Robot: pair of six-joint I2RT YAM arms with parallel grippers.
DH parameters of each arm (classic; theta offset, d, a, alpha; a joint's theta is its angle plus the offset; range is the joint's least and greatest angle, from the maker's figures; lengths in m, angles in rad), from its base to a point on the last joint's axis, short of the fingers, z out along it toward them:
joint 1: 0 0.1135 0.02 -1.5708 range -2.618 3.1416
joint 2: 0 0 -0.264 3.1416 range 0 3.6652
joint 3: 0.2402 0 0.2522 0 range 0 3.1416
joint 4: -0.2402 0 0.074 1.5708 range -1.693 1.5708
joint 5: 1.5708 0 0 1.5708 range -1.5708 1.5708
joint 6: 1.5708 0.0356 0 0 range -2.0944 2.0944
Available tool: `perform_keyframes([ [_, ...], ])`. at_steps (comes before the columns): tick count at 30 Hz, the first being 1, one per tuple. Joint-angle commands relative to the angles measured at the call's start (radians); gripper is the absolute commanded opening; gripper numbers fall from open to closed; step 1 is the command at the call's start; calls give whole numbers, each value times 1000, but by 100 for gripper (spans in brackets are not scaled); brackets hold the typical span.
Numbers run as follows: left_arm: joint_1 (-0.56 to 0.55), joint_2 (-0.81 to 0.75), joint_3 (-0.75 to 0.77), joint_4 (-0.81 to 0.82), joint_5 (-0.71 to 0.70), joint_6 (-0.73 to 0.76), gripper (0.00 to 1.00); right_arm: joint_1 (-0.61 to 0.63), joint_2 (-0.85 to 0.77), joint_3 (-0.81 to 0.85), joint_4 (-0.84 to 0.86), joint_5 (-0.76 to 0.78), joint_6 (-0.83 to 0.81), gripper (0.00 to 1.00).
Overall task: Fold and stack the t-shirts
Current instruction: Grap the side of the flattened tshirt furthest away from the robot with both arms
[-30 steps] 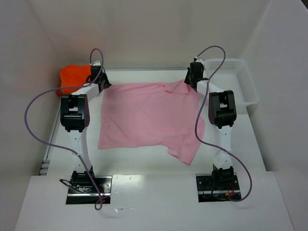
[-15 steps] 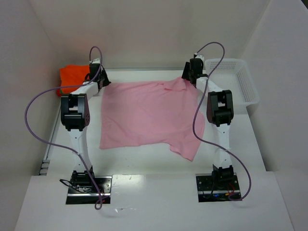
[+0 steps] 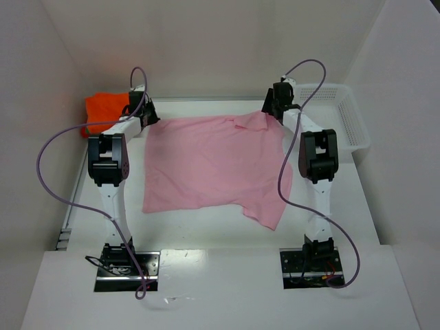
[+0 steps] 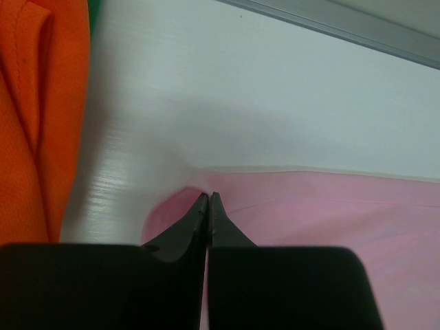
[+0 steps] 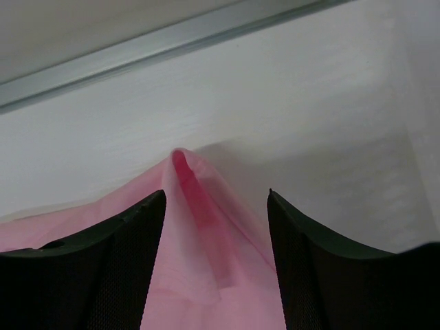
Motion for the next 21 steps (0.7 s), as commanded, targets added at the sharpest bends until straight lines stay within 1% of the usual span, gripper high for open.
perform_keyframes([
  [1,5,12,38,16,31,34,0,-8,-150,-9,57,77,1,67],
  [5,5,3,29,16,31,34,0,-8,-183,-9,57,87,1,67],
  [7,5,3,19,16,31,34,0,-8,-183,-9,57,16,1,67],
  [8,5,3,19,16,31,34,0,-8,-183,-9,57,-16,1,65],
  [10,5,3,19,16,40,34,0,-8,-153,-9,47,-138,16,64],
  [11,5,3,19,16,40,34,0,-8,-144,-9,47,-139,16,64],
  [12,5,3,19,16,40,34,0,-8,-143,-9,47,-177,32,64],
  [13,5,3,19,16,40,34,0,-8,-116,-9,47,-192,32,61],
  [15,5,3,19,16,40,43,0,-8,-98,-9,35,-205,43,59],
  [18,5,12,19,16,40,43,0,-8,-38,17,-1,-228,43,59],
  [21,5,12,19,16,40,43,0,1,-15,39,-23,-228,43,57],
])
